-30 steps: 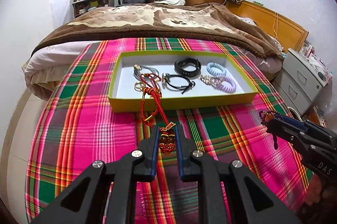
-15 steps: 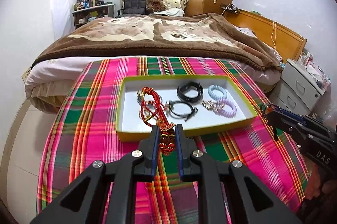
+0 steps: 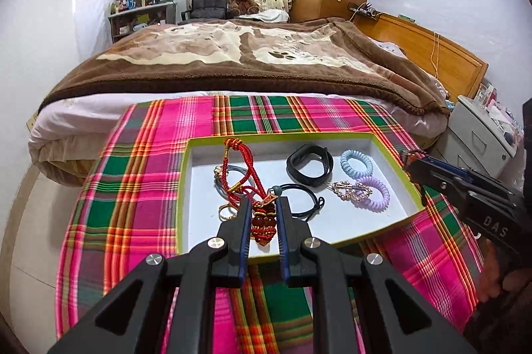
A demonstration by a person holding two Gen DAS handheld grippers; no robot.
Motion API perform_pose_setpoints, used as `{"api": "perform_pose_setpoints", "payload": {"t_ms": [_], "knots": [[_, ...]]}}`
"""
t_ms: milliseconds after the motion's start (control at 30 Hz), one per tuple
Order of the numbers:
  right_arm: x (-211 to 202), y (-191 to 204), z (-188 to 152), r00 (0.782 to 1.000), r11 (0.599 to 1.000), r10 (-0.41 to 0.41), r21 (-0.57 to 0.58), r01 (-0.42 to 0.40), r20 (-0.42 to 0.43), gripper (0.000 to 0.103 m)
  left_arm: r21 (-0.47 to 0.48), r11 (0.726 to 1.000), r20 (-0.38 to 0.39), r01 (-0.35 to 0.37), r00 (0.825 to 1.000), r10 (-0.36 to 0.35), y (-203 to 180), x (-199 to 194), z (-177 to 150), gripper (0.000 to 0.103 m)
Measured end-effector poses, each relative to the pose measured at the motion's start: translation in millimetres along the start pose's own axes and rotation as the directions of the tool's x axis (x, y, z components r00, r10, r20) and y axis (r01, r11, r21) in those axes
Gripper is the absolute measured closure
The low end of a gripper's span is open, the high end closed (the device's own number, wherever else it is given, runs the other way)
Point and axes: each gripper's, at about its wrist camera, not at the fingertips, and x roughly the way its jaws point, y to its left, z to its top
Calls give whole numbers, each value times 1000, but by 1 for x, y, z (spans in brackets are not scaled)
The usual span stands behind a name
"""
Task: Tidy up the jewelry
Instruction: 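Carry the tassel and bracelet into the tray and open both grippers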
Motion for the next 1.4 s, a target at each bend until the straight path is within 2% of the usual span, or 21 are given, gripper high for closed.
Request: {"api": "perform_pose_setpoints", "payload": {"t_ms": [200,633,900,1233,1333,1400], "knots": [[29,-3,4,999,1000,-8,-16,7,-51,76,-5,1000,-32,7,999,-7,1,15,-6,88],[67,15,-18,986,996,13,-80,-27,-168,76,-25,1000,-97,-4,995,2,11,40,-17,87],[74,16,-25,982,994,-24,-106,4,-190,76,-41,999,-118,-4,993,-1,15,47,-20,87],[74,17,-26,981,993,-33,-115,11,-192,76,-54,999,-124,1,992,-7,16,47,-19,87],[73,17,-25,981,994,-32,-105,12,-189,76,-47,999,-123,4,992,-10,17,47,-19,83],[73,15,-25,982,996,-29,-93,12,-186,76,-44,999,-122,3,993,-9,15,47,-19,76]]}}
